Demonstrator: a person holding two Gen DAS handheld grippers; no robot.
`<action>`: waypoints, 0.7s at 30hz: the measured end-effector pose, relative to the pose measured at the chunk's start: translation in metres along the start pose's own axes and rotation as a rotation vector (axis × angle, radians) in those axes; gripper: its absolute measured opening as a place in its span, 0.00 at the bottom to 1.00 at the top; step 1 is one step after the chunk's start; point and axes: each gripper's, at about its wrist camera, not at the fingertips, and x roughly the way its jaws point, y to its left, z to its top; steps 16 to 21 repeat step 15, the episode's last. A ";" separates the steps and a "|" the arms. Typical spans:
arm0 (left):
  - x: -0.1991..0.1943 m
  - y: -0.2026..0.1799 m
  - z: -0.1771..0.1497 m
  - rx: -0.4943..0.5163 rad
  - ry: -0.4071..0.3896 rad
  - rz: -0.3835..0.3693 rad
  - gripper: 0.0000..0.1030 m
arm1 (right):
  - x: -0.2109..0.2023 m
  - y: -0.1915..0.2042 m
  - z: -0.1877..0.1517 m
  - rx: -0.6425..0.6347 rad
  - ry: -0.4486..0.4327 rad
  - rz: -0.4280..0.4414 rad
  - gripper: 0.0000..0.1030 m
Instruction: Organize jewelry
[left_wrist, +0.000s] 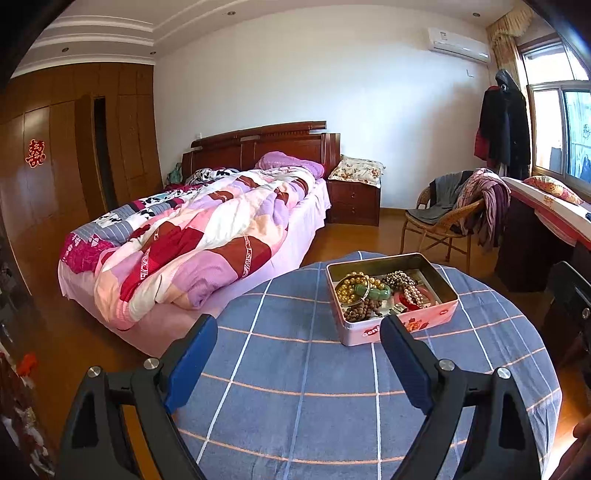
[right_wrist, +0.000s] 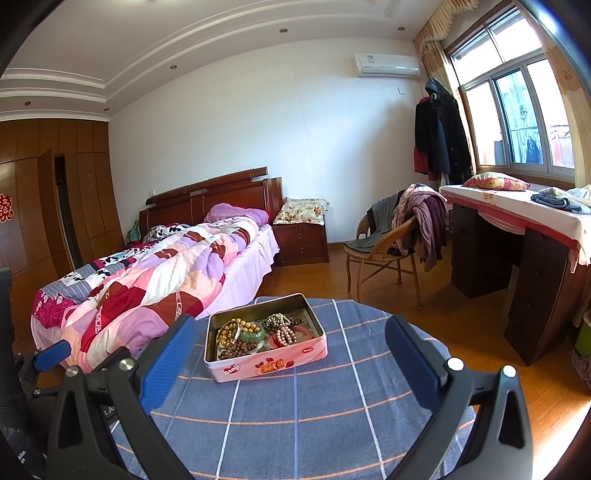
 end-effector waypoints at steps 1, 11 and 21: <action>0.000 0.000 0.000 -0.001 -0.001 -0.005 0.87 | 0.000 0.000 0.000 0.000 0.001 0.001 1.00; 0.003 -0.003 -0.004 0.010 0.006 -0.004 0.87 | 0.003 -0.002 -0.004 0.004 0.016 0.001 1.00; 0.014 -0.003 -0.004 0.006 0.055 -0.007 0.87 | 0.006 -0.003 -0.005 0.008 0.027 -0.005 1.00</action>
